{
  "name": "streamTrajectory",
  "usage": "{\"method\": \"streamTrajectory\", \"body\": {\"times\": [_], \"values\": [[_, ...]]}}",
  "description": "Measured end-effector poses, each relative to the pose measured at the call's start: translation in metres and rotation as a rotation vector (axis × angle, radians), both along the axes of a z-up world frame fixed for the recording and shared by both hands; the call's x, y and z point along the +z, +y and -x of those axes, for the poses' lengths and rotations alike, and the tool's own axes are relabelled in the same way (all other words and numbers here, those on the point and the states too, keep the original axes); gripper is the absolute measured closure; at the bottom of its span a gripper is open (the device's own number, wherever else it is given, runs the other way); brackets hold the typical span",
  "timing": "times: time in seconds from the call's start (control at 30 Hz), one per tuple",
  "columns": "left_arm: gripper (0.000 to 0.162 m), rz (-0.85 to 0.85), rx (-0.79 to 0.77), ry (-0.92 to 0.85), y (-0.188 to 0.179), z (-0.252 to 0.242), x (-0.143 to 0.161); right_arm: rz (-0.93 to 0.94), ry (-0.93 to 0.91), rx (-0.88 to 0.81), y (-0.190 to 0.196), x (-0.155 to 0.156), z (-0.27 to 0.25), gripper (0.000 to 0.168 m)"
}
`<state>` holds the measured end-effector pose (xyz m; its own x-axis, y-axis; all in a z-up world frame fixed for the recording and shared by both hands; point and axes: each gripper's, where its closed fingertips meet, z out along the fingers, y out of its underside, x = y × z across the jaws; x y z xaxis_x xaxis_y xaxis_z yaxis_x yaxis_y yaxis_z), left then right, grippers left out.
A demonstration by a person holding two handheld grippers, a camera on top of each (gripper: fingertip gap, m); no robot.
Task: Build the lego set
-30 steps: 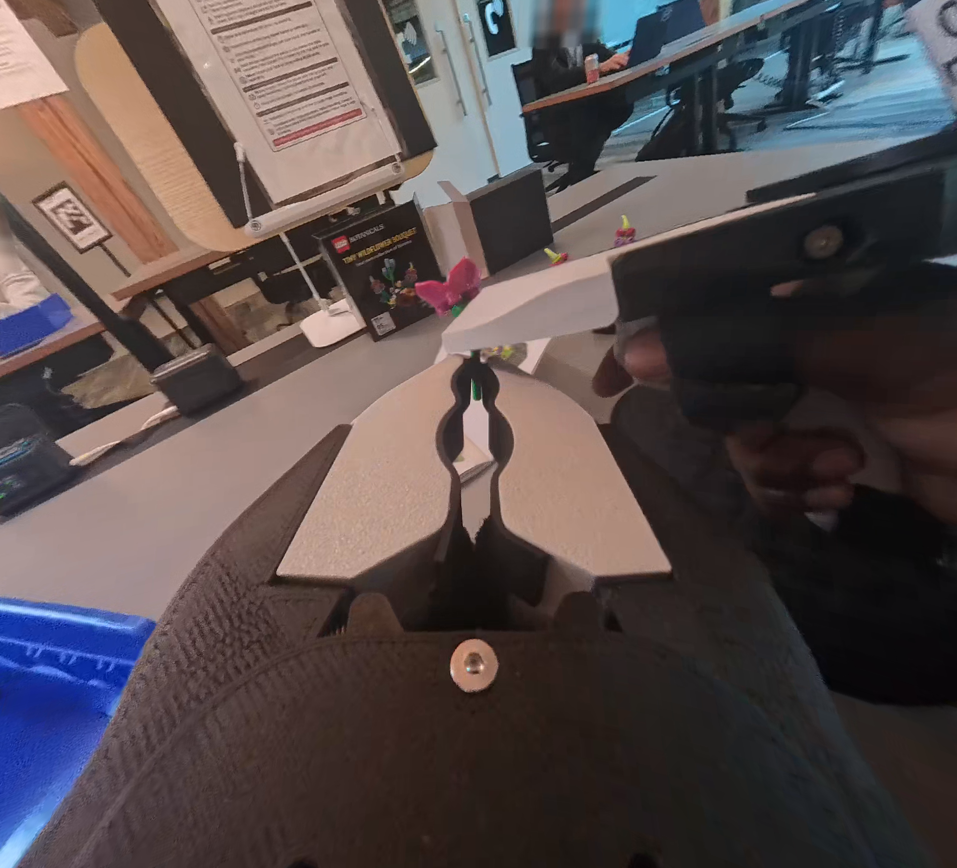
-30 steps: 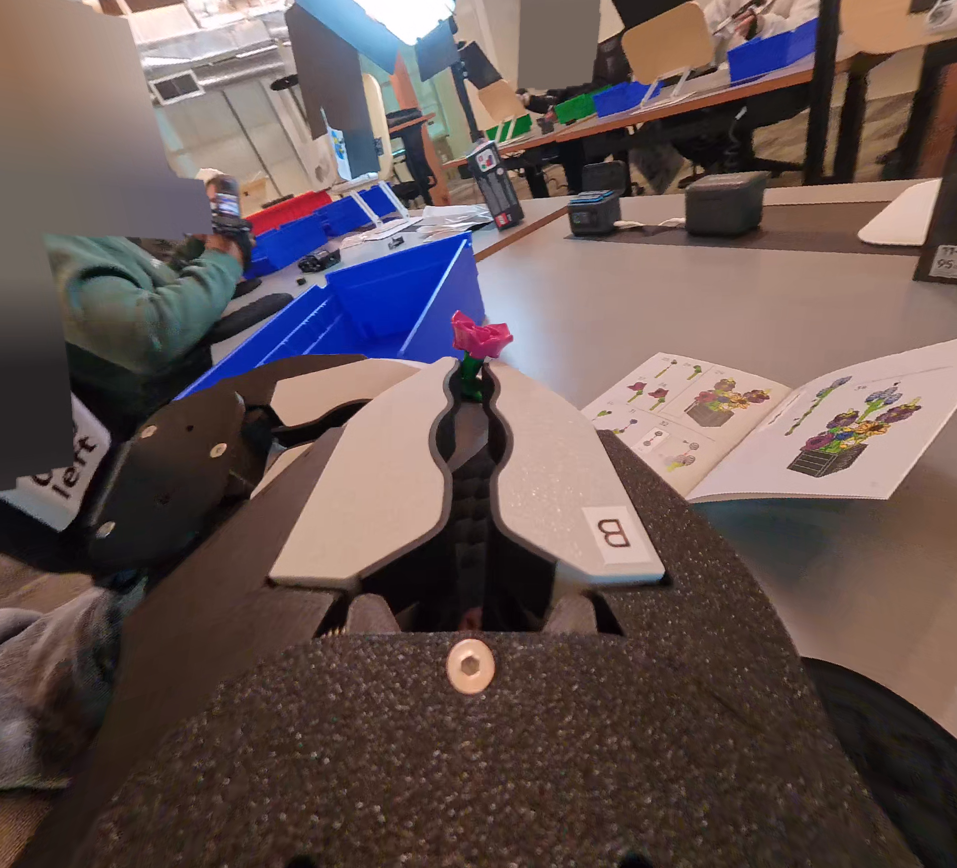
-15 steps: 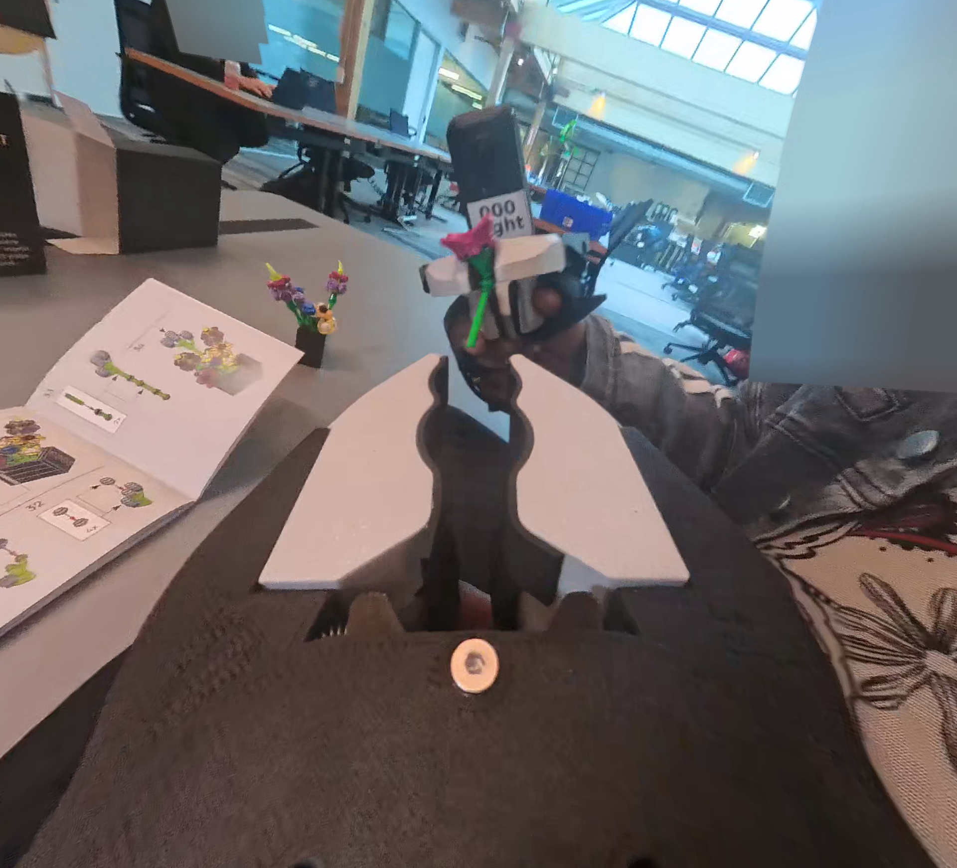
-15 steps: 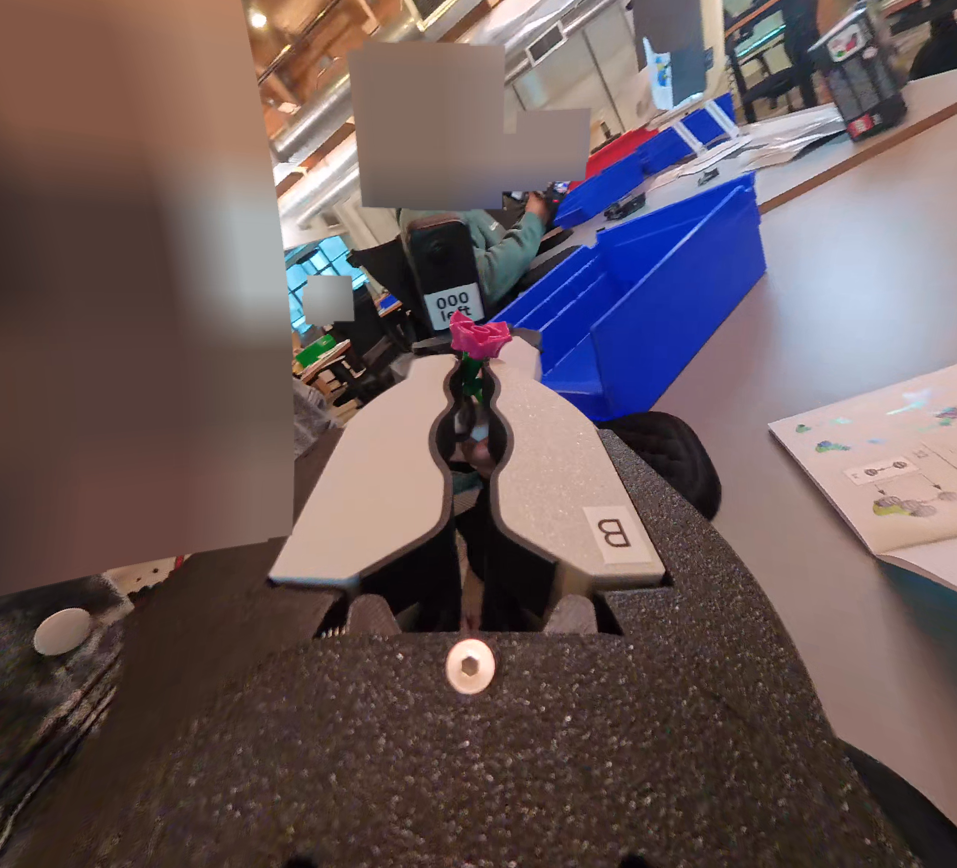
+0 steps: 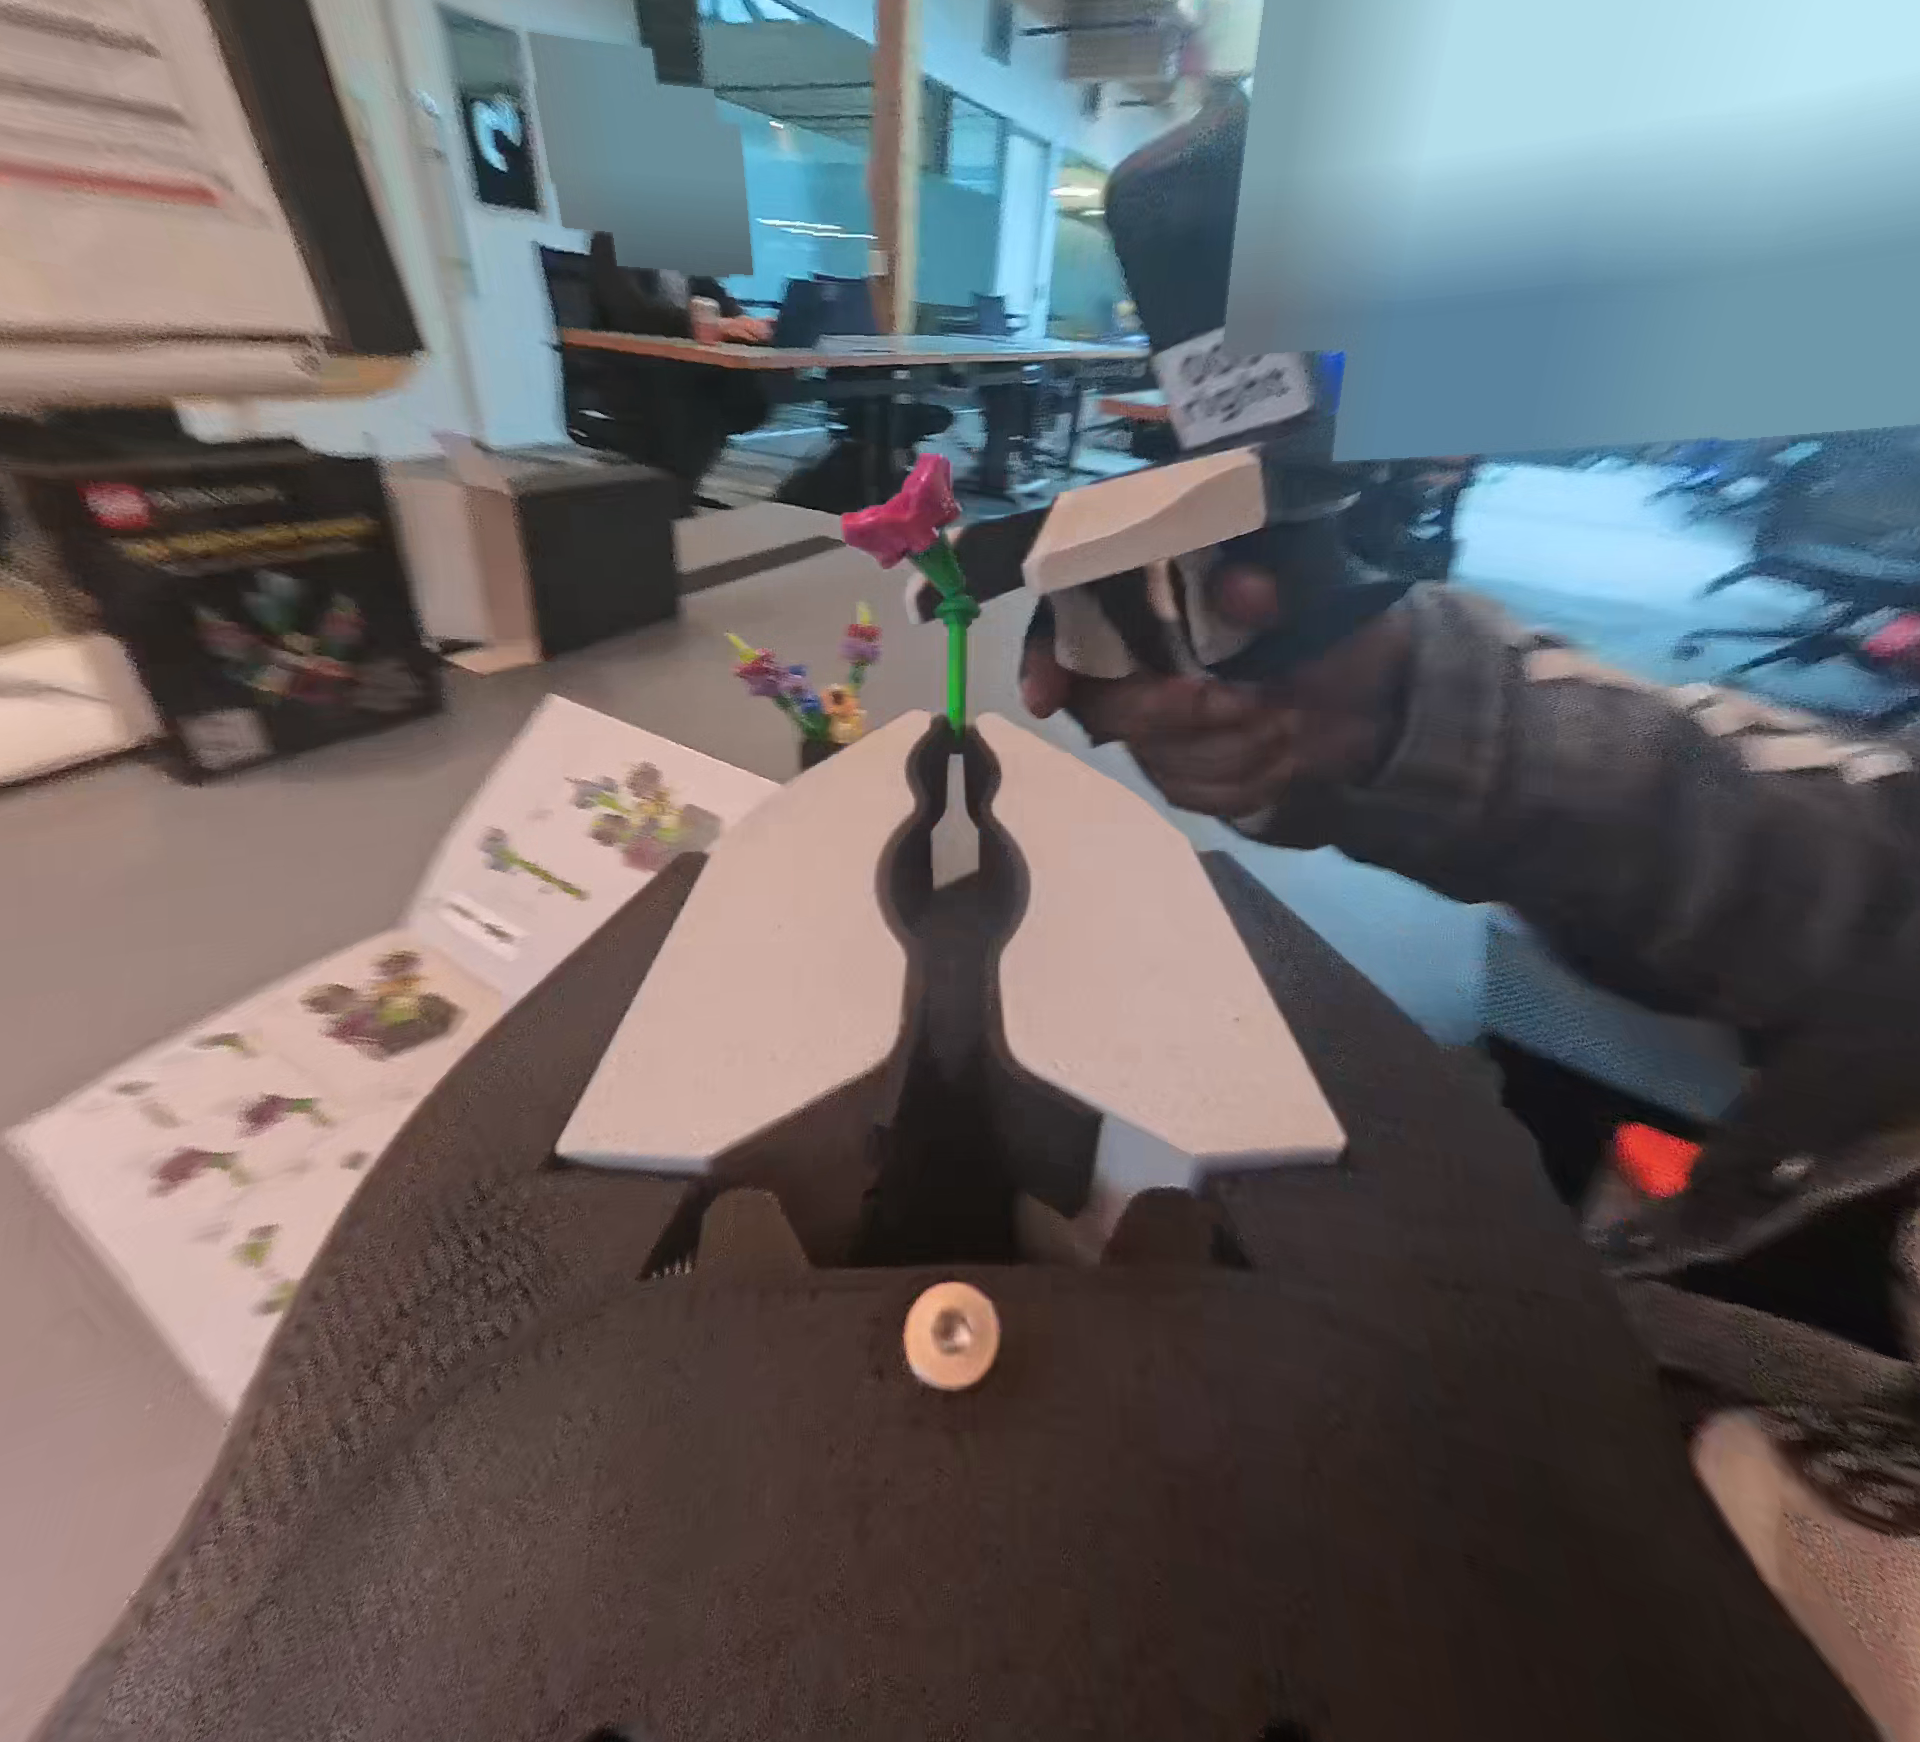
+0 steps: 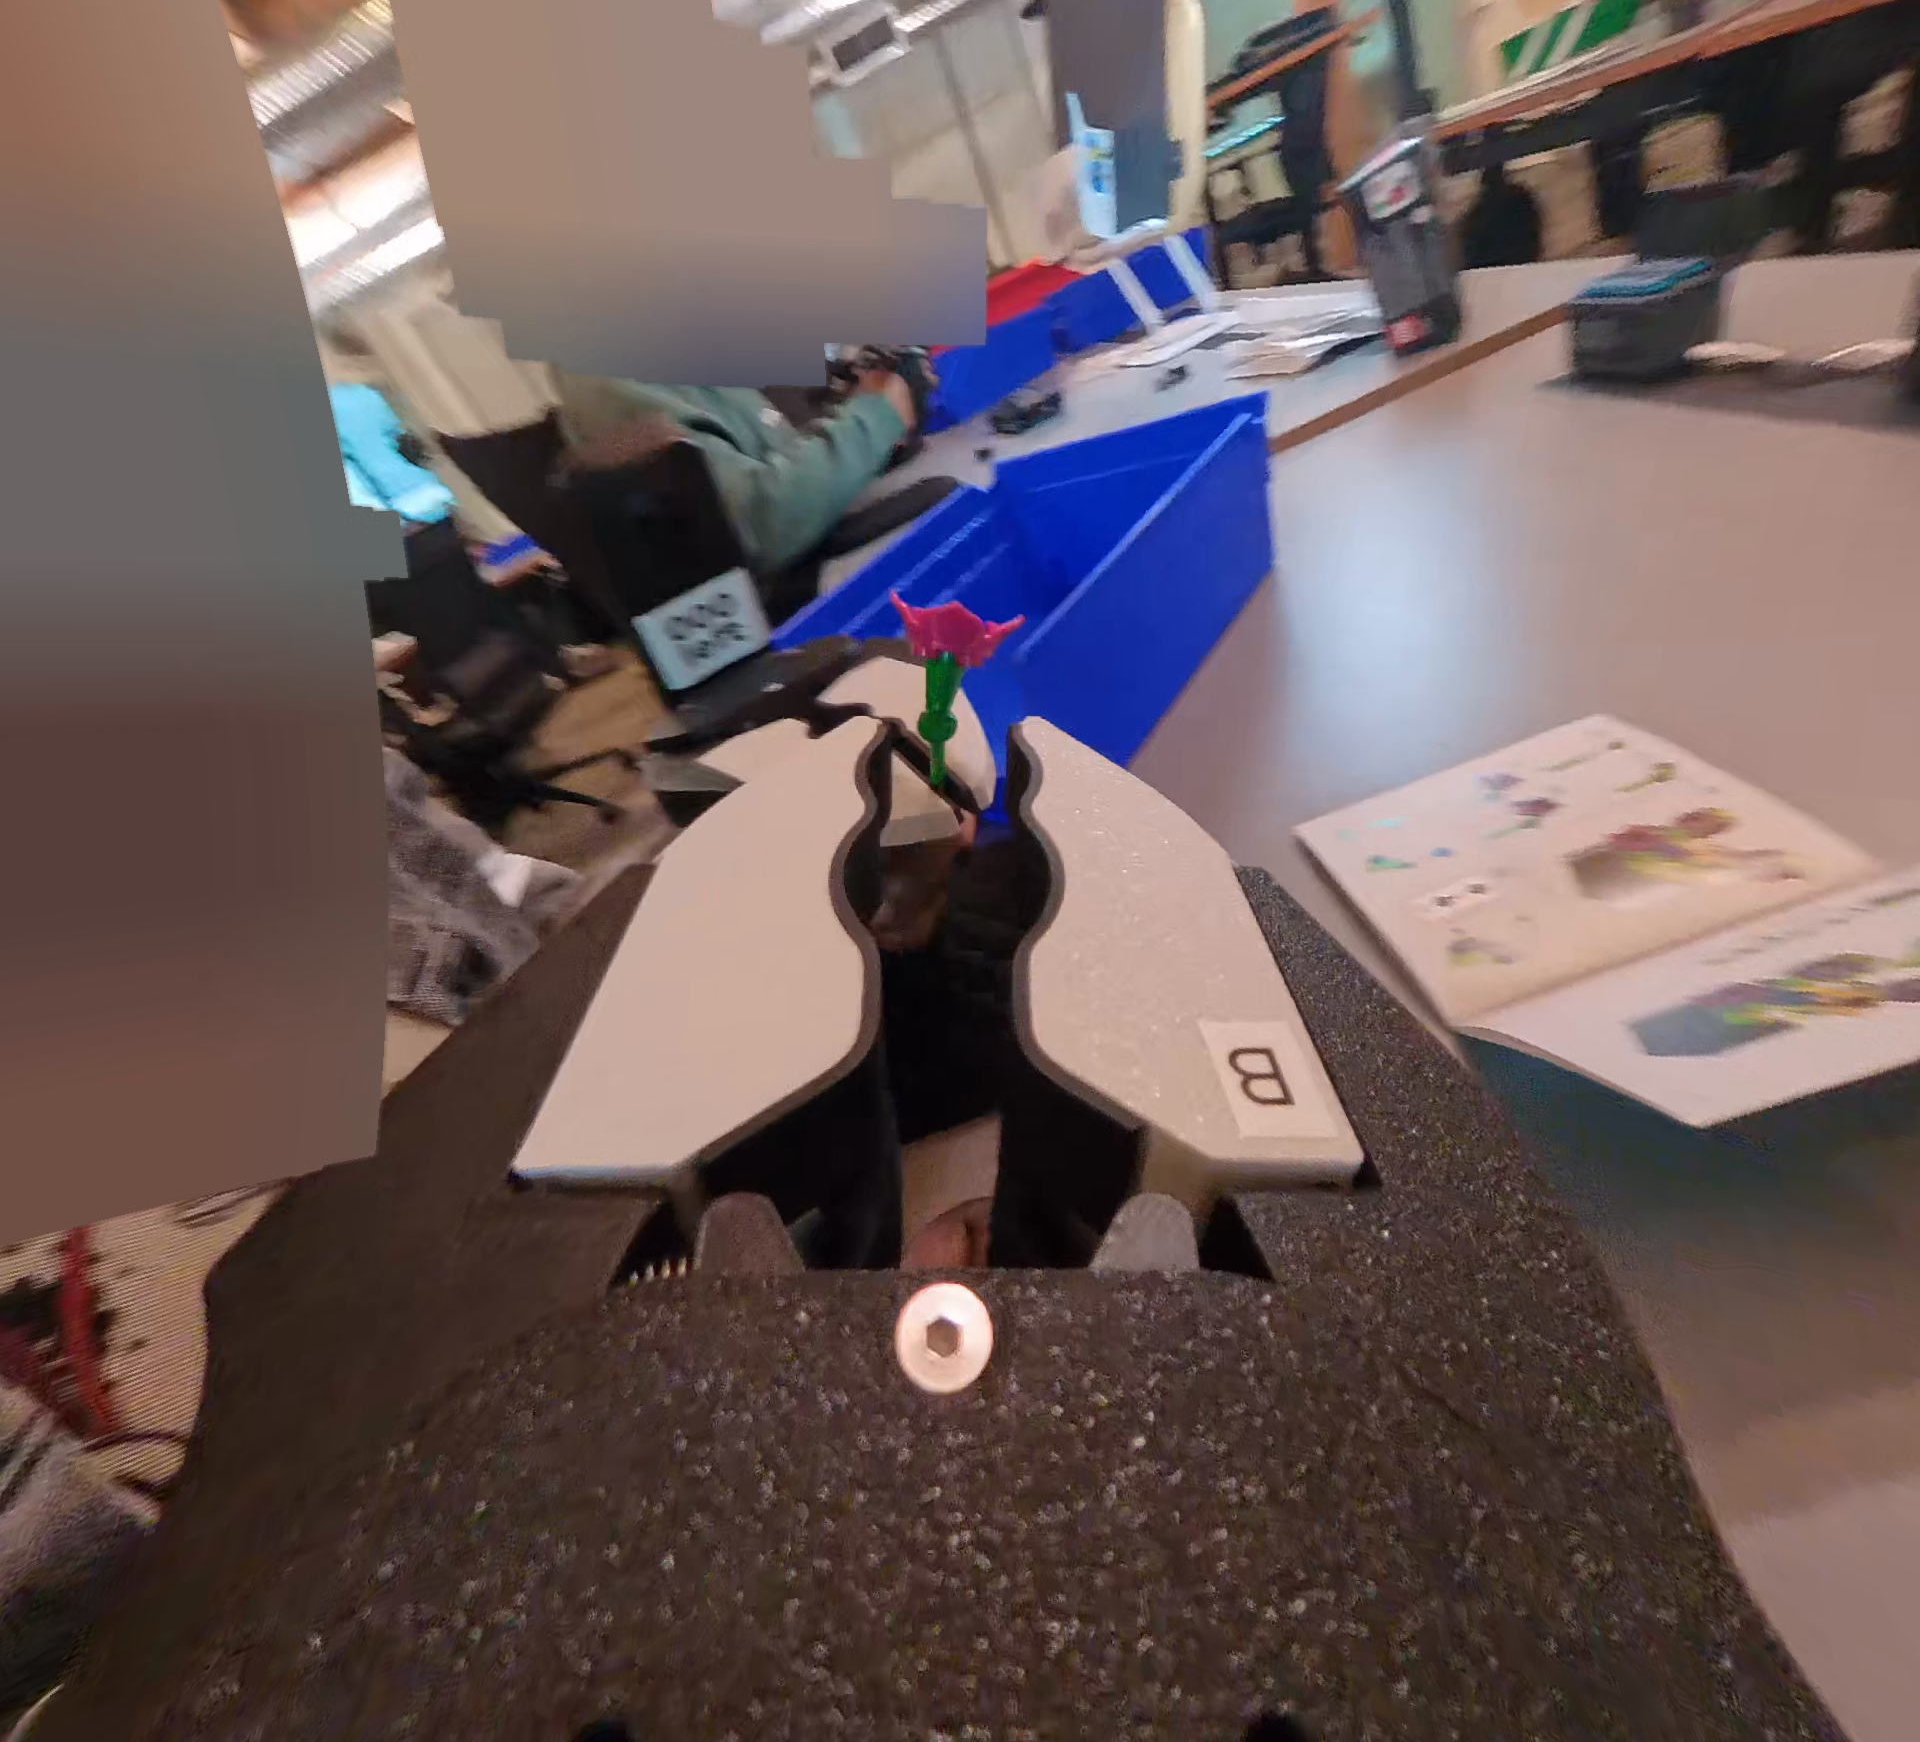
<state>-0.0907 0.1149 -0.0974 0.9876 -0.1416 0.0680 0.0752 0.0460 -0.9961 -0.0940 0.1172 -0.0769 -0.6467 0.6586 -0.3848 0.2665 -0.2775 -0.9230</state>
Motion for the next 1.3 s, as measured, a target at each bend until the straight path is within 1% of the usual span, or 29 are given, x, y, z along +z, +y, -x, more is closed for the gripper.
{"method": "streamTrajectory", "body": {"times": [0.03,0.13,0.23,0.3,0.37,0.4,0.47,0.57,0.63,0.7,0.77,0.93,1.03,1.1,1.17,1.23,1.3], "values": [[0.159,-0.002,0.031,0.050,0.001,0.001,0.001,-0.036,0.003,-0.025,0.000,0.000,0.000,0.147],[0.159,0.010,0.044,0.110,0.004,-0.003,0.000,-0.035,0.004,-0.027,-0.003,0.006,-0.001,0.151],[0.159,0.027,0.032,0.118,0.007,-0.007,-0.003,-0.062,-0.019,-0.029,-0.001,0.001,-0.002,0.162],[0.159,0.043,0.027,0.134,0.010,-0.010,-0.007,-0.085,-0.009,-0.031,0.001,-0.002,-0.006,0.162],[0.158,0.054,-0.007,0.098,0.014,-0.016,-0.009,-0.111,0.010,-0.030,0.007,-0.004,-0.014,0.163],[0.155,0.068,-0.042,0.060,0.016,-0.019,-0.010,-0.130,0.024,-0.033,0.013,-0.005,-0.018,0.163],[0.139,0.103,-0.112,-0.009,0.019,-0.024,-0.016,-0.200,0.047,-0.083,0.039,-0.008,-0.024,0.163],[0.135,0.111,-0.127,-0.017,0.022,-0.021,-0.024,-0.428,0.083,-0.192,0.097,-0.016,-0.025,0.162],[0.135,0.076,-0.123,-0.004,0.022,-0.018,-0.024,-0.579,0.068,-0.205,0.127,-0.024,-0.022,0.163],[0.135,0.050,-0.124,-0.013,0.022,-0.016,-0.023,-0.674,0.042,-0.186,0.146,-0.033,-0.012,0.163],[0.135,0.010,-0.113,-0.033,0.020,-0.011,-0.020,-0.744,0.041,-0.150,0.155,-0.043,-0.002,0.163],[0.135,-0.085,-0.075,-0.023,0.013,-0.002,-0.011,-0.939,0.082,-0.028,0.162,-0.066,0.012,0.163],[0.135,-0.072,-0.073,0.006,0.014,-0.004,-0.014,-1.054,0.082,0.031,0.169,-0.071,0.015,0.163],[0.135,-0.057,-0.069,0.025,0.016,-0.005,-0.017,-1.062,0.039,0.084,0.170,-0.073,0.017,0.163],[0.135,-0.049,-0.066,0.027,0.016,-0.005,-0.018,-1.120,-0.032,0.139,0.172,-0.083,0.019,0.163],[0.134,-0.051,-0.066,0.015,0.016,-0.004,-0.018,-1.176,-0.101,0.179,0.174,-0.092,0.022,0.163],[0.134,-0.058,-0.067,-0.004,0.015,-0.002,-0.017,-1.184,-0.160,0.202,0.175,-0.097,0.025,0.163]]}}
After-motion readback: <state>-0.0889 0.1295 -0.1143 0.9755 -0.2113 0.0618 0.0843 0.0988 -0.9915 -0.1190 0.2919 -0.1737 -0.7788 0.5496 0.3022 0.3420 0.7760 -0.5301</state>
